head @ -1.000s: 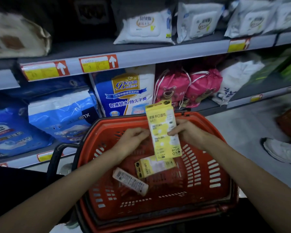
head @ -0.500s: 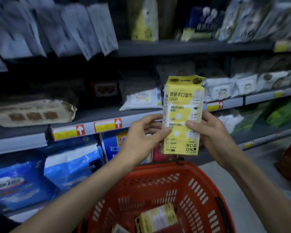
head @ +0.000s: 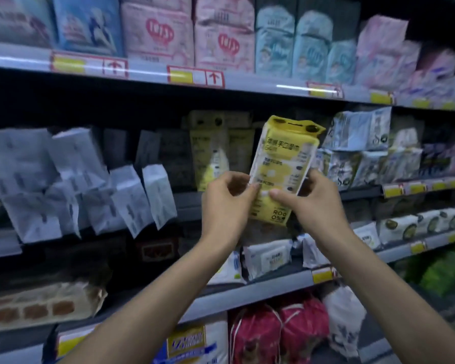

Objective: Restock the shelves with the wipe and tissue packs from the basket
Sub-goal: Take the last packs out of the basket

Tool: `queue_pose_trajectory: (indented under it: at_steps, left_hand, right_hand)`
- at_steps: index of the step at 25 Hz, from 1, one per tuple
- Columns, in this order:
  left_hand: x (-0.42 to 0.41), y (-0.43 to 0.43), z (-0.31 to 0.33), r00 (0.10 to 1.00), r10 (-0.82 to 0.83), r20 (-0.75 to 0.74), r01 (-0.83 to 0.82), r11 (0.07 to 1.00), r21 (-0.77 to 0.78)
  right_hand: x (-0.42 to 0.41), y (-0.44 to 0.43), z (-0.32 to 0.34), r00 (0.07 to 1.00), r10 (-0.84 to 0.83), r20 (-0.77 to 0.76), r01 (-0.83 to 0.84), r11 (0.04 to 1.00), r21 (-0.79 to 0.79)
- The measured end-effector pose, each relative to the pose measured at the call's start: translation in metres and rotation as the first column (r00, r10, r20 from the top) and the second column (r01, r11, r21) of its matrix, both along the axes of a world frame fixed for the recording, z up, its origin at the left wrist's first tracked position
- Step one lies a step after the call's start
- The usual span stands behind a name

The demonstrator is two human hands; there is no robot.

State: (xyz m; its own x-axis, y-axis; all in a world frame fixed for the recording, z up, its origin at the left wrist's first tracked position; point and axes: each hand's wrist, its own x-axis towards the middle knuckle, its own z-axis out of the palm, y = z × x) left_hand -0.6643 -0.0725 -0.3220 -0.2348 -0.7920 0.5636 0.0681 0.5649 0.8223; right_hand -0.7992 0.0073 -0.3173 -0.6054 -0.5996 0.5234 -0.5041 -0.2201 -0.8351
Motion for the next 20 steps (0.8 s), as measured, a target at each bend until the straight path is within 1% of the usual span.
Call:
queue_pose_trajectory:
  at_steps: [3,6,8,11,15,18,20]
  left_hand:
    - [-0.016,-0.026,0.021,0.998,0.034,0.049,-0.035,0.999,0.013]
    - [-0.034,-0.053,0.033,0.993,0.044,0.108,-0.045,0.999,0.010]
    - [-0.044,-0.072,0.038,0.989,0.031,0.145,-0.042,0.996,0.078]
    - [-0.051,-0.088,0.035,0.974,-0.005,0.225,-0.045,0.975,0.216]
    - [-0.044,-0.089,0.026,0.966,-0.047,0.253,-0.013,0.973,0.231]
    - [-0.033,-0.086,0.022,0.962,-0.068,0.266,0.009,0.976,0.217]
    - [-0.025,-0.080,0.020,0.953,-0.099,0.285,0.039,0.977,0.209]
  right_hand:
    - [-0.010,-0.041,0.026,0.986,-0.113,-0.122,0.112,0.994,-0.016]
    - [-0.022,-0.087,0.045,0.971,-0.162,-0.177,0.165,0.986,0.003]
    - [-0.032,-0.118,0.047,0.963,-0.187,-0.192,0.201,0.978,0.060]
    - [-0.040,-0.150,0.031,0.948,-0.212,-0.238,0.258,0.948,0.185]
    - [-0.041,-0.151,0.017,0.922,-0.272,-0.276,0.321,0.935,0.152]
    - [-0.036,-0.140,0.017,0.907,-0.267,-0.326,0.338,0.923,0.184]
    - [-0.032,-0.128,0.020,0.901,-0.236,-0.364,0.327,0.920,0.215]
